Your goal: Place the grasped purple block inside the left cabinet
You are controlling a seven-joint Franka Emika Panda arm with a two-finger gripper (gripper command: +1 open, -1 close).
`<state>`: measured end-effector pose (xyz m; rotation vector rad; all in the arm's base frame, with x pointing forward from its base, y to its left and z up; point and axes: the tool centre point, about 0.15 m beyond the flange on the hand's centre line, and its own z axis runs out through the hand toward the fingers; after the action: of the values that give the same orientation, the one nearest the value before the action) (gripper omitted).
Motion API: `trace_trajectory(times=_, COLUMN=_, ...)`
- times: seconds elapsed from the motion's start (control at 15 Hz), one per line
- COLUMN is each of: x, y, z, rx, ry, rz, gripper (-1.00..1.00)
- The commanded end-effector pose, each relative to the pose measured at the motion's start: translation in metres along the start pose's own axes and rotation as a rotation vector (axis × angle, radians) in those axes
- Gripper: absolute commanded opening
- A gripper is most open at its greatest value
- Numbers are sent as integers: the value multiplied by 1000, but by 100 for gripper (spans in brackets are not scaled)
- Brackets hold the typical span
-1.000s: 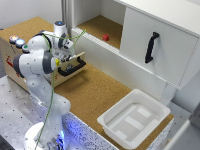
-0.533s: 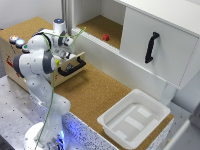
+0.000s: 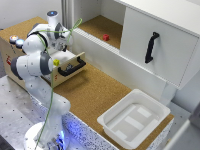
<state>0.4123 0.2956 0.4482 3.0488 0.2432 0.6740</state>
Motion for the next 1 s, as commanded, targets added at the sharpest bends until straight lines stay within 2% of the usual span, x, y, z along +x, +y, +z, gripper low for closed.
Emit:
trace_trajectory(times=0.0, x=99, y=31, z=-19, rx=-160, ry=-43, rz=120, gripper=-100)
trace_trajectory(times=0.27, x=156, y=51, z=-16, rx=-214, ry=-26, rz=105, gripper=-100)
trace_trajectory(times=0.4, x=183, y=58, z=-2, rx=-227, ry=-29, rz=98, gripper=-100)
trace_trajectory(times=0.53, x=201, y=65, z=16, rx=-228, ry=-36, rz=101, gripper=-100)
trace_trajectory(times=0.73, x=220, y=70, z=43, rx=-253, ry=-1, rz=94, gripper=-100)
trace_trajectory(times=0.93, x=231, y=72, z=62, rx=-244, ry=9, rz=104, gripper=-100)
